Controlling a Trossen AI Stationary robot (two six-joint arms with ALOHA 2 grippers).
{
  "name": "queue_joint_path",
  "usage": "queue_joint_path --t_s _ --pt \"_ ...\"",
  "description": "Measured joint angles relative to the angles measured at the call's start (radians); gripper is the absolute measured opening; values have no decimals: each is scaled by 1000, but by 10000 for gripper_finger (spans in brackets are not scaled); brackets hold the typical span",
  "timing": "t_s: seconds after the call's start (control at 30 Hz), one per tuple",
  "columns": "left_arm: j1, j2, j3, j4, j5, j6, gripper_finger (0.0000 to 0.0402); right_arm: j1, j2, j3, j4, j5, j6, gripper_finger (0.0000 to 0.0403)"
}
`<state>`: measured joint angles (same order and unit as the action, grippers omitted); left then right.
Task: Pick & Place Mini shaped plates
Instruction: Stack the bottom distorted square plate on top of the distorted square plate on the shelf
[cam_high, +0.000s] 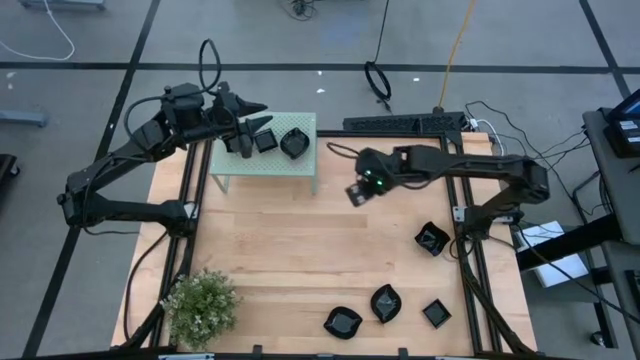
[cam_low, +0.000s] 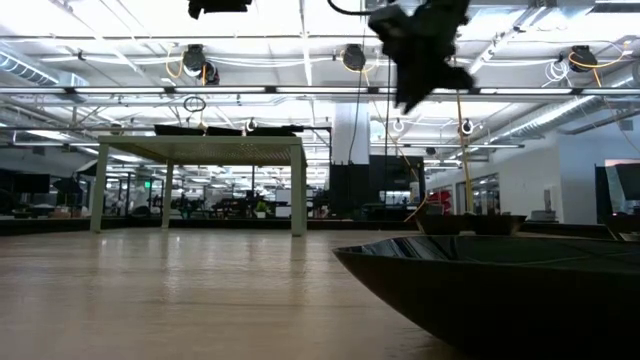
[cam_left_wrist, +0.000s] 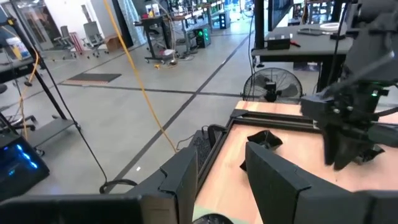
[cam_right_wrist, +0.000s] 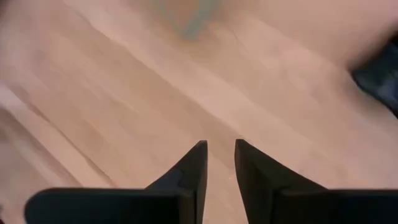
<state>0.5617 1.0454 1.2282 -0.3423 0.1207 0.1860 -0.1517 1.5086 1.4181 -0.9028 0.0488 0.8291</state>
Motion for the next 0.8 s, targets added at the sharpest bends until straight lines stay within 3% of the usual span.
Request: queue_joint_path --t_s 0.07,0.2,0.33,0.6,0.8 --pt "0 0 0 2 0 0 141 17 -17 -3 -97 -13 33 78" --pt "0 0 0 2 0 1 141 68 -31 -37 -271 -156 107 99" --pt "0 0 0 2 0 3 141 147 -34 -94 -346 -258 128 127" --pt "0 0 0 2 0 66 141 275 -32 -245 -312 -271 194 155" --pt "0 0 0 3 -6 82 141 344 -33 -358 -249 -365 299 151"
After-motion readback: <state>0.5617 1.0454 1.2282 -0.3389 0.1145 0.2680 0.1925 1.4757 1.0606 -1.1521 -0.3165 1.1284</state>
